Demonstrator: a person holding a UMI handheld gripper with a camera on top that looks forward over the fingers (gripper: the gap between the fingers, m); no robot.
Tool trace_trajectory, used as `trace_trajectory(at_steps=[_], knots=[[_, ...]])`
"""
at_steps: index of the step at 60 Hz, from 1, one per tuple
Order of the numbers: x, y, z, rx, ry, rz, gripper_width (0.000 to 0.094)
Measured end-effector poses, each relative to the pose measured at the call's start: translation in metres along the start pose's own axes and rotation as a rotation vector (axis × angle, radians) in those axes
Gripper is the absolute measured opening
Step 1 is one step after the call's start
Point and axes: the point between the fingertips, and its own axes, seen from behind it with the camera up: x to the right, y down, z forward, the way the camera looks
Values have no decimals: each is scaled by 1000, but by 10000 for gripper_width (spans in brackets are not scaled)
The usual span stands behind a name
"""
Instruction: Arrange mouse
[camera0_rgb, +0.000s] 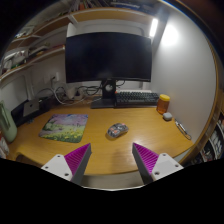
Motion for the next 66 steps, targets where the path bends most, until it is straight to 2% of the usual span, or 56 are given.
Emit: trace_trajectory(at_steps=[13,35,66], knots=[[4,1,68,-12,13,-6,857],[-4,8,161,-96,-14,-17,860],[-9,-27,239,-129,-54,-35,868]])
